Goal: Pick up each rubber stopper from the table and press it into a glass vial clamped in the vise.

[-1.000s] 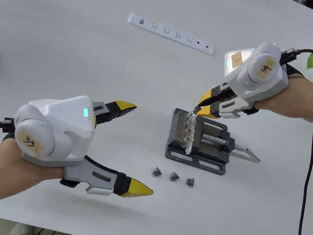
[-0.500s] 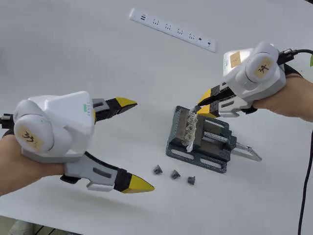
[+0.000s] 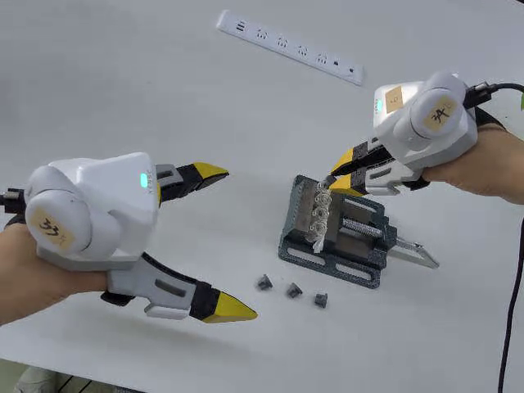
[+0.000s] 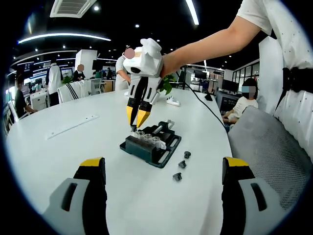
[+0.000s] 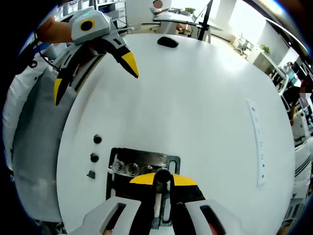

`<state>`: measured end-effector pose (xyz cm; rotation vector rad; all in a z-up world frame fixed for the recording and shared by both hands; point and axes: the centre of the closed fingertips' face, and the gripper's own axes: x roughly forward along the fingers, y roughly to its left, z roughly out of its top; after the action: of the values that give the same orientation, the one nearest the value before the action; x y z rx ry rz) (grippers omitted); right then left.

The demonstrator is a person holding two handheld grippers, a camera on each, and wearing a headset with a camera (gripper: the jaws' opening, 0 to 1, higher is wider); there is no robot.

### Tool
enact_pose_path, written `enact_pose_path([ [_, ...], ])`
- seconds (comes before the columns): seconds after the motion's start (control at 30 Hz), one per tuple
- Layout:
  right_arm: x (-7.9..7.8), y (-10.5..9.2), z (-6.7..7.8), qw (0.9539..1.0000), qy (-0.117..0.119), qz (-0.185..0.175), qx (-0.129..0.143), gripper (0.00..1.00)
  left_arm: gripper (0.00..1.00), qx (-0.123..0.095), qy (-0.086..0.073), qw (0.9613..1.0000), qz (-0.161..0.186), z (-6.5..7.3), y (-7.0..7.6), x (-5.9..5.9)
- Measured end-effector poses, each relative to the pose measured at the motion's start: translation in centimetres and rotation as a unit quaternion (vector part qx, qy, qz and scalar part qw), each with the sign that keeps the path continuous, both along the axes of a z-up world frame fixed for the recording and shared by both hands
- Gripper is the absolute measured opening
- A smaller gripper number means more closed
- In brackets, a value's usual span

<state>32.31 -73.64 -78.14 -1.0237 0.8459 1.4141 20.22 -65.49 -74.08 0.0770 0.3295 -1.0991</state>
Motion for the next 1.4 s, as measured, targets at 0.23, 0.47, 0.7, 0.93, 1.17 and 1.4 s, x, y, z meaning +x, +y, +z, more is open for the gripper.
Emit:
enact_pose_path([
  [0.23, -0.09, 0.04, 0.00, 1.0000, -0.001, 0.005, -0.007, 0.06, 0.99, -0.003, -0.001, 1.0000, 0.002, 0.13, 0.02, 0.06],
  [0.47, -0.41, 0.25, -0.10, 0.9994, -0.012, 0.025, -0.023, 0.06, 0.99, -0.003, -0.002, 1.0000, 0.002, 0.14, 0.03, 0.00],
  [0.7, -0.29, 0.23, -0.11, 0.9989, -0.016, 0.031, -0.031, 0.05, 0.99, 0.000, 0.000, 1.0000, 0.000, -0.10, 0.01, -0.06],
  [0.93, -0.26, 0.17, -0.12, 0.9987, -0.020, 0.033, -0.034, 0.05, 0.99, -0.006, -0.002, 1.0000, 0.003, 0.18, -0.11, 0.22],
  [1.17, -0.21, 0.15, -0.09, 0.9974, -0.033, 0.045, -0.044, 0.05, 0.99, -0.006, -0.002, 1.0000, 0.002, 0.18, -0.29, 0.31],
  [1.4, -0.10, 0.10, -0.08, 0.9972, -0.034, 0.049, -0.044, 0.07, 0.99, -0.008, -0.001, 1.0000, 0.005, 0.25, -0.16, 0.35],
])
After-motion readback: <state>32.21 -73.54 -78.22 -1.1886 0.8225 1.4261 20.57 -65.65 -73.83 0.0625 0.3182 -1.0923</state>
